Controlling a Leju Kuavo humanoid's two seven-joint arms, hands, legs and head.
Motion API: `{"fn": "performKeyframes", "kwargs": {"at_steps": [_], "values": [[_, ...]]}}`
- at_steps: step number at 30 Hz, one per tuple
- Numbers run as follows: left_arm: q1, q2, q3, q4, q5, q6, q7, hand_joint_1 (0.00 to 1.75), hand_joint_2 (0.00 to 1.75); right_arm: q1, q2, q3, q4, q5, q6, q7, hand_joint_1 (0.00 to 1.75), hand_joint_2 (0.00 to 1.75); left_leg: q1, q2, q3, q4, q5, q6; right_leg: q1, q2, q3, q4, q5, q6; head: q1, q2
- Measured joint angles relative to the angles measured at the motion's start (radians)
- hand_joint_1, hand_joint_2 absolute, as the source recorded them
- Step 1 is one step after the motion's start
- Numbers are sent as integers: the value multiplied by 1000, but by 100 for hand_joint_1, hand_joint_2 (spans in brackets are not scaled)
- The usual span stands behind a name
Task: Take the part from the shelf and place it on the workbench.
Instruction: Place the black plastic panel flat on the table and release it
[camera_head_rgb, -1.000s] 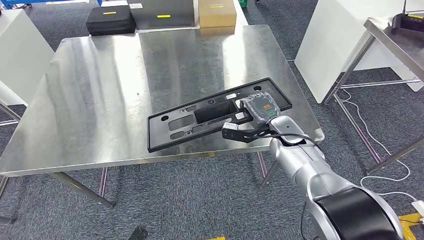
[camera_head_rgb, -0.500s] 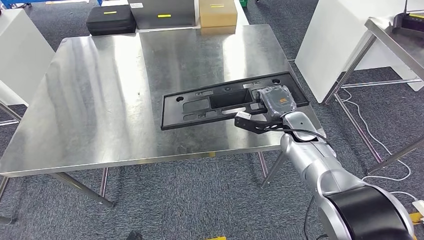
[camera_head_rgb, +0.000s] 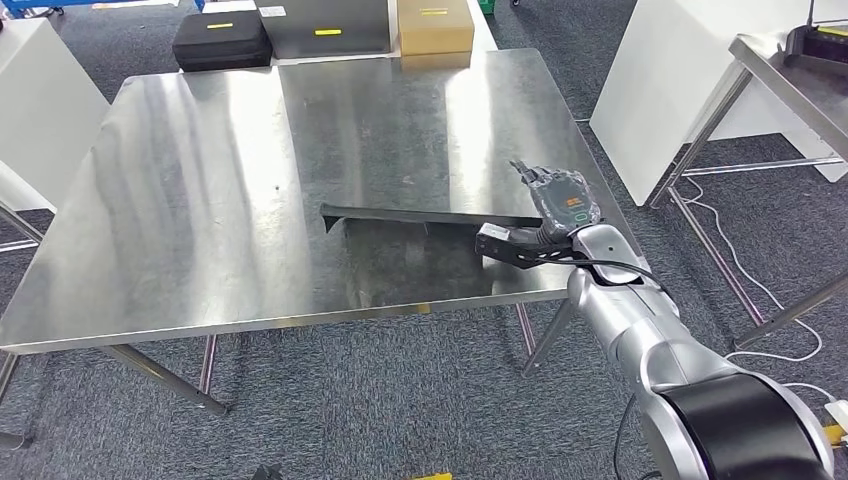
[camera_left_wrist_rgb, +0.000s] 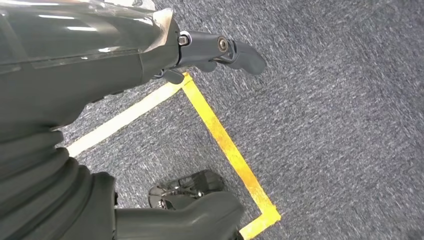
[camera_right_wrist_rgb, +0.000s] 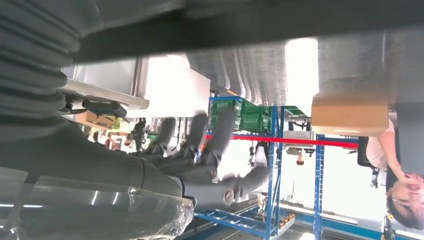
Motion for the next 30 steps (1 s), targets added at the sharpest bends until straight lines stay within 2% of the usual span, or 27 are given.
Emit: {"fn": "performKeyframes", "kwargs": {"at_steps": [15, 20, 24, 26, 30], "values": [[0, 2, 16, 0, 0, 15, 10, 0, 0, 9, -18, -24, 3, 0, 2, 28, 0, 0, 0, 0, 0, 0, 0, 0, 0, 0, 0, 0, 0, 0, 0, 0], [0, 5, 29, 0, 1, 18, 10, 0, 0, -1, -47, -58, 4, -34, 59, 89, 0, 0, 0, -1, 0, 0, 0, 0, 0, 0, 0, 0, 0, 0, 0, 0], [3, 7, 37, 0, 0, 18, 14, 0, 0, -22, -88, -115, 4, -77, 121, 195, 0, 0, -1, -4, 0, 0, 0, 0, 0, -3, 0, 0, 0, 0, 0, 0], [4, 8, 39, 0, -2, 18, 17, 0, 0, -27, -111, -146, 4, -84, 131, 244, 0, 0, -2, -4, 0, 0, 0, 1, 0, -3, 0, 0, 0, 0, 0, 0], [5, 10, 45, 0, -3, 18, 21, 0, 0, -30, -148, -183, 4, -80, 129, 290, 0, 0, -3, -2, -1, 1, 1, 1, 0, -2, 1, 0, 1, 1, 0, 0]]}}
